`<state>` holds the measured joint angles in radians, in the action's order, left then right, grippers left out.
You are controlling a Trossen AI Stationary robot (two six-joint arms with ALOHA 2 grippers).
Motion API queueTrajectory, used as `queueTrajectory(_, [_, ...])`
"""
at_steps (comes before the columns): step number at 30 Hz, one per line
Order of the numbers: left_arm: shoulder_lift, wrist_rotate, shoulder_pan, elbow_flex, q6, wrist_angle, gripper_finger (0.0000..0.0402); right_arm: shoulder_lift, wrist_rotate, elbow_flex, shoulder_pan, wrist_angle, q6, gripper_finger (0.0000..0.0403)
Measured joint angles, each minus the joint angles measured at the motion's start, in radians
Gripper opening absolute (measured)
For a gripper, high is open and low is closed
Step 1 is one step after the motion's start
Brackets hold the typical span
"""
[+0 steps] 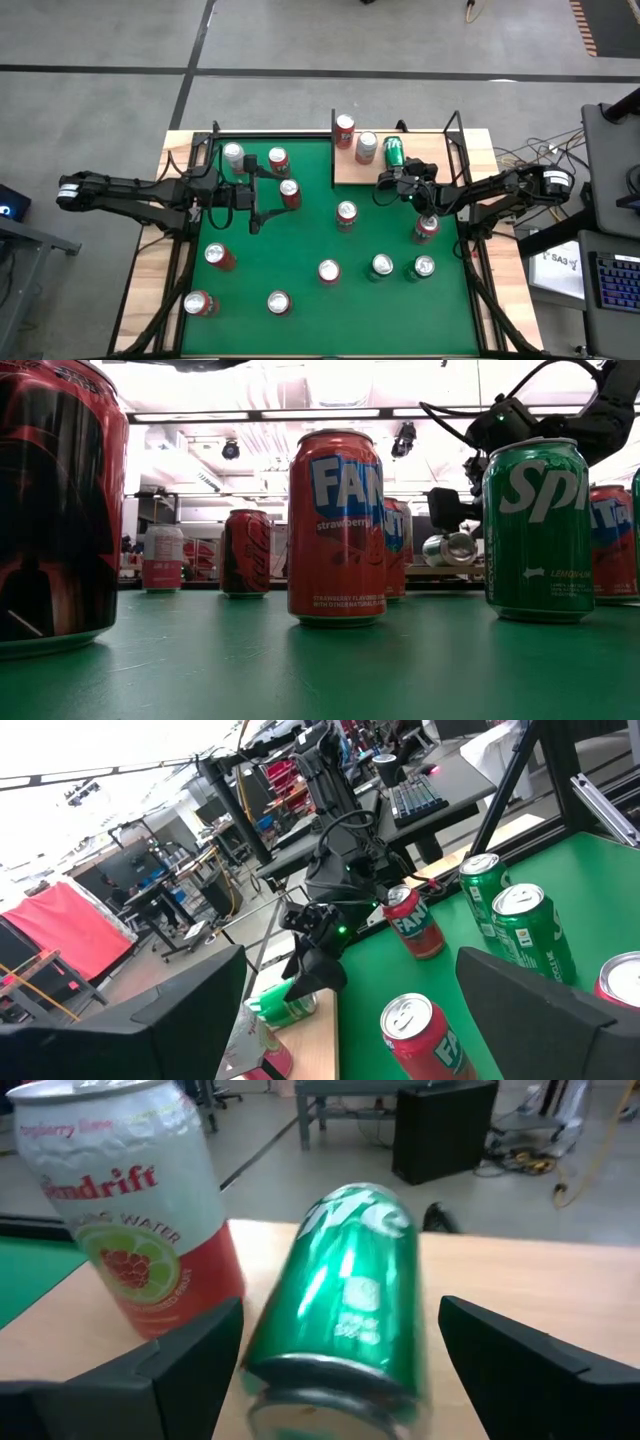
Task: Place canned beverage on shelf
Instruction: Put the left green soda can on the shelf
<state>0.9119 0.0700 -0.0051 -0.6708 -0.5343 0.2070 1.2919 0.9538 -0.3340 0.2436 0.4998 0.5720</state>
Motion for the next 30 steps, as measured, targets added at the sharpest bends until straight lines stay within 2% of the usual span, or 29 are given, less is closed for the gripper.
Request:
queueTrajectory(4, [0.000, 0.000, 0.000, 0.000, 0.000, 0.000, 0.0345, -0.001, -0.069, 0.000, 0.016, 0.002, 0.038, 0.0325])
queueTrajectory(10, [0.000, 0.000, 0.000, 0.000, 0.000, 0.000, 0.0345, -0.038, -0.091, -0.001, 0.017, 0.001, 0.067, 0.0325])
queueTrajectory(16, [0.000, 0.000, 0.000, 0.000, 0.000, 0.000, 0.0345, -0.144, -0.102, -0.002, 0.017, -0.008, 0.065, 0.0325])
queueTrajectory(21, [0.000, 0.000, 0.000, 0.000, 0.000, 0.000, 0.0345, -0.255, -0.179, -0.006, 0.019, -0.052, 0.064, 0.0325])
queueTrajectory(25, [0.000, 0.000, 0.000, 0.000, 0.000, 0.000, 0.0345, -0.307, -0.223, -0.093, 0.019, -0.248, 0.068, 0.0325])
queueTrajectory(30, [0.000, -0.001, 0.000, 0.000, 0.000, 0.000, 0.0345, -0.303, -0.238, -0.306, 0.026, -0.670, 0.161, 0.0325])
